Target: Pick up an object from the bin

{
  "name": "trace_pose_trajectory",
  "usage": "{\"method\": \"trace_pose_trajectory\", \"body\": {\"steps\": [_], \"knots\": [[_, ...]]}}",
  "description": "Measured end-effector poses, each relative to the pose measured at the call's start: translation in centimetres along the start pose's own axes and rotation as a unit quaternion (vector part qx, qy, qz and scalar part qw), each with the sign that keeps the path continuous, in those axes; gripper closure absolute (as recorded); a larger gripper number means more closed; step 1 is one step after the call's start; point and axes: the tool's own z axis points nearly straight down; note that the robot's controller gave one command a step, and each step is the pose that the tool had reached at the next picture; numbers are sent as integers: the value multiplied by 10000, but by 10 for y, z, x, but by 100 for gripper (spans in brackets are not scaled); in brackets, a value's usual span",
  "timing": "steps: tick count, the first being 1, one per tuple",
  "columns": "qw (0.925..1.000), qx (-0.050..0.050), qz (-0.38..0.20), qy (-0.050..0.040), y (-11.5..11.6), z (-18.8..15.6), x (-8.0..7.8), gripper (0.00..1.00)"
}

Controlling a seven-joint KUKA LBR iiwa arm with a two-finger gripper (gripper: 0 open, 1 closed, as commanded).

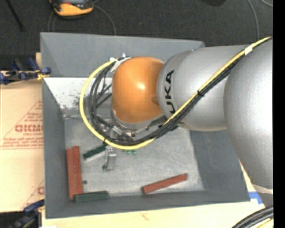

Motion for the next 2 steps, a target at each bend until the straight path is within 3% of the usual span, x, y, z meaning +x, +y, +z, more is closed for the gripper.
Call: {"method": "trace_pose_trajectory", "body": {"steps": [1, 2], "knots": [[10000, -5, 13, -33, 0, -3, -2, 0], [9998, -18, 178, -74, -8, 42, -23, 0]]}}
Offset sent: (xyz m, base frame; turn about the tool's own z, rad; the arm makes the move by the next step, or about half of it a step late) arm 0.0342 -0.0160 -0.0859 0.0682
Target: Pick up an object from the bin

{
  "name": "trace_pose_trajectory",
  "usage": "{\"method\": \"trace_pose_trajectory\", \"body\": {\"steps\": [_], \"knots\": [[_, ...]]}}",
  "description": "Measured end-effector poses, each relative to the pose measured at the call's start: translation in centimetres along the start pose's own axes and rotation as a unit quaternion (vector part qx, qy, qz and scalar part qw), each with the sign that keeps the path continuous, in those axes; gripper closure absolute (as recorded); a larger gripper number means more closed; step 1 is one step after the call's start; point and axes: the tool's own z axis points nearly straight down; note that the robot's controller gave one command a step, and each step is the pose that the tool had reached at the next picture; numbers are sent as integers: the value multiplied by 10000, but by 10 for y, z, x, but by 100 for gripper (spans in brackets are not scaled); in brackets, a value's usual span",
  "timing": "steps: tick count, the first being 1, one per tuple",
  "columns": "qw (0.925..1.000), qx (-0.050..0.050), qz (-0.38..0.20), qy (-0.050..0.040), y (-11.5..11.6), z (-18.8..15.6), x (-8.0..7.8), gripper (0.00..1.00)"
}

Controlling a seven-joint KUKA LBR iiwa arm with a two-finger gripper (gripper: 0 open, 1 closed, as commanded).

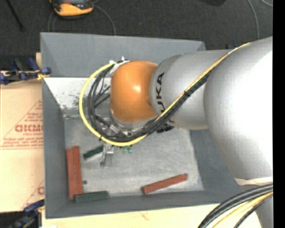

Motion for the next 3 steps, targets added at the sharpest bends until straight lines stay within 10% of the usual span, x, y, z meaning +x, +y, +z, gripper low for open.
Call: {"method": "trace_pose_trajectory", "body": {"steps": [1, 2, 3], "knots": [[9955, 20, 951, 45, -14, 61, 7, 100], [9954, 20, 959, 46, -15, 61, 7, 100], [9965, 16, 835, 20, -22, -102, 0, 100]]}}
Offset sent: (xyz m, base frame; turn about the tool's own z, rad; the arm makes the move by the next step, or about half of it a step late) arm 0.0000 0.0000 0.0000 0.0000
